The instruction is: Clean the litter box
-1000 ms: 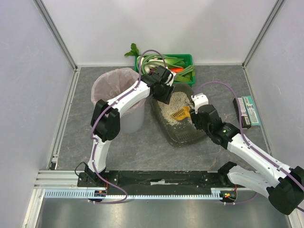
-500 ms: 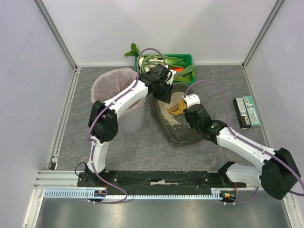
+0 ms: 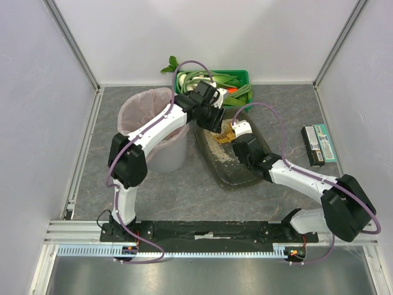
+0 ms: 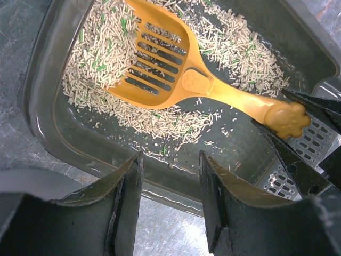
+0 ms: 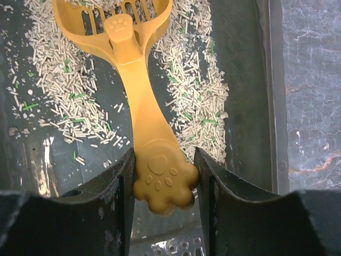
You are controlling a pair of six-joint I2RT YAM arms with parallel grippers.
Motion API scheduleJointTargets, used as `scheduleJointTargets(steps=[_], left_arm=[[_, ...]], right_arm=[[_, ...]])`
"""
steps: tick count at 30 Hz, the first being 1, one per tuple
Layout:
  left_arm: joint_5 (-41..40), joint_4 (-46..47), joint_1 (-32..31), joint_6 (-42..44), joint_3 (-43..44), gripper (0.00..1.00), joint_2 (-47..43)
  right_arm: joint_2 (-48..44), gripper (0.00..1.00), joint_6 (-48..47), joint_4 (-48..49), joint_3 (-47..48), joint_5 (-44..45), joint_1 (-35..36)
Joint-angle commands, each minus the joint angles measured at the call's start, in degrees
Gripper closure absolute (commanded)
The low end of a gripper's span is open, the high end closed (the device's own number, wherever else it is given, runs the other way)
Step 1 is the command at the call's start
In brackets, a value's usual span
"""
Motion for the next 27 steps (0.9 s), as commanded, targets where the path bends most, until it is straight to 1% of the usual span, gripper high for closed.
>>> scheduleJointTargets(steps=[1,9,13,20,27], left_arm=[[1.41,1.03,0.03,2.4,-0.93,0.48,-3.4],[1.06,1.03,0.03,2.76,-2.95,0.48,-5.24],[0.53,0.68,0.03,2.76,-3.57,0.49,-5.94],[-0.09,0.5,0.03,2.23,-4.27,0.5,-6.91],[0.35,0.5,0.03,1.09,-4.8,0.51,-7.35]], right_arm=[[1.51,1.0,0.38,6.75,0.78,1.23,0.17],[3.53,1.0,0.82,11.33,-1.68,0.87,0.25],[3.27,1.0,1.87,12.57,-2.74,2.1,0.25],[-3.75,1.0,4.07,17.14,-7.92,4.56,0.52],[-9.82,1.0,5.74,18.28,-11.62,5.44,0.61]])
